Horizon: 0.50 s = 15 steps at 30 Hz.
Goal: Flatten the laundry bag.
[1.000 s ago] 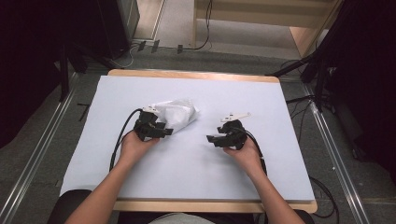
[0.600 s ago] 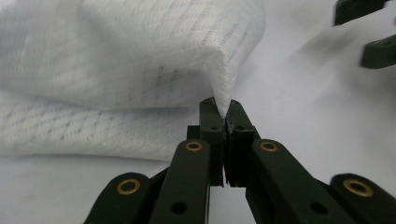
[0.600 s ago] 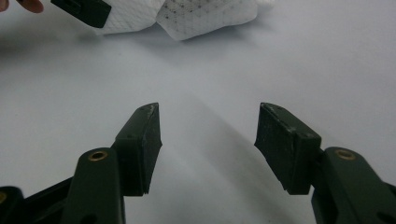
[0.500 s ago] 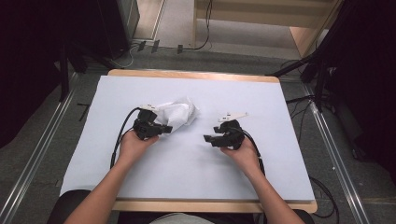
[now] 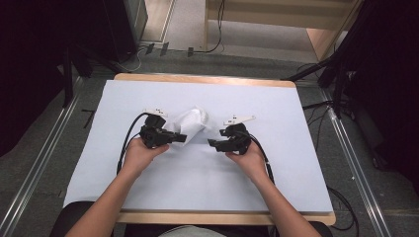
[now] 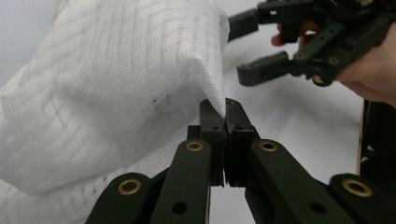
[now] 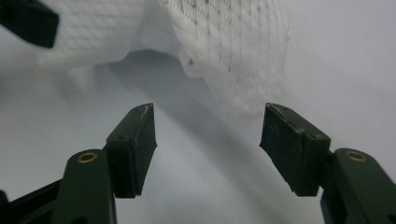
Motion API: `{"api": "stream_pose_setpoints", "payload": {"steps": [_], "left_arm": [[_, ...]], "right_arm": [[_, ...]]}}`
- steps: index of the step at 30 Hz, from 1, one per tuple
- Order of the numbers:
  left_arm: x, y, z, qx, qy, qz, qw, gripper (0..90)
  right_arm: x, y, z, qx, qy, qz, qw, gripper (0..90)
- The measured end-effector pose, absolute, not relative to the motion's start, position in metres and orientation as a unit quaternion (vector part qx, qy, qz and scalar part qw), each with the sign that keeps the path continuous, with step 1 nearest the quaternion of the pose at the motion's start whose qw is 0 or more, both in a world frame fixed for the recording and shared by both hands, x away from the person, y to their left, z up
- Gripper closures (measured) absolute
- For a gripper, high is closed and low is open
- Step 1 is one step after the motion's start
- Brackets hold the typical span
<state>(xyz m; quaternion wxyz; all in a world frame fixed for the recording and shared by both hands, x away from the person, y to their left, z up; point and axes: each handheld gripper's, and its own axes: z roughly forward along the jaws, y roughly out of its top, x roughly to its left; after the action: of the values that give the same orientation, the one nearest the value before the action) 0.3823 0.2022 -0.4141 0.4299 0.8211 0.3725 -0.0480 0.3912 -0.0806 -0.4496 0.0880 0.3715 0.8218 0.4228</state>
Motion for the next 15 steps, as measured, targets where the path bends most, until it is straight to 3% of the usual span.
{"api": "stream_pose_setpoints", "payload": {"steps": [4, 9, 10, 12, 15], "left_arm": [[0.379, 0.198, -0.414, 0.834, 0.355, -0.052, 0.419, 89.7], [0.376, 0.195, -0.416, 0.840, 0.348, -0.062, 0.411, 89.7], [0.376, 0.196, -0.415, 0.841, 0.347, -0.060, 0.411, 89.7], [0.376, 0.202, -0.413, 0.837, 0.352, -0.057, 0.416, 89.7], [0.376, 0.209, -0.411, 0.832, 0.358, -0.053, 0.421, 89.7]], "right_arm": [[0.397, -0.080, -0.448, 0.379, 0.817, 0.423, 0.101, 36.0], [0.402, -0.084, -0.445, 0.386, 0.810, 0.428, 0.109, 78.5], [0.402, -0.084, -0.445, 0.386, 0.810, 0.428, 0.109, 78.5], [0.404, -0.087, -0.441, 0.393, 0.806, 0.430, 0.108, 88.5], [0.406, -0.092, -0.437, 0.399, 0.800, 0.435, 0.107, 89.1]]}}
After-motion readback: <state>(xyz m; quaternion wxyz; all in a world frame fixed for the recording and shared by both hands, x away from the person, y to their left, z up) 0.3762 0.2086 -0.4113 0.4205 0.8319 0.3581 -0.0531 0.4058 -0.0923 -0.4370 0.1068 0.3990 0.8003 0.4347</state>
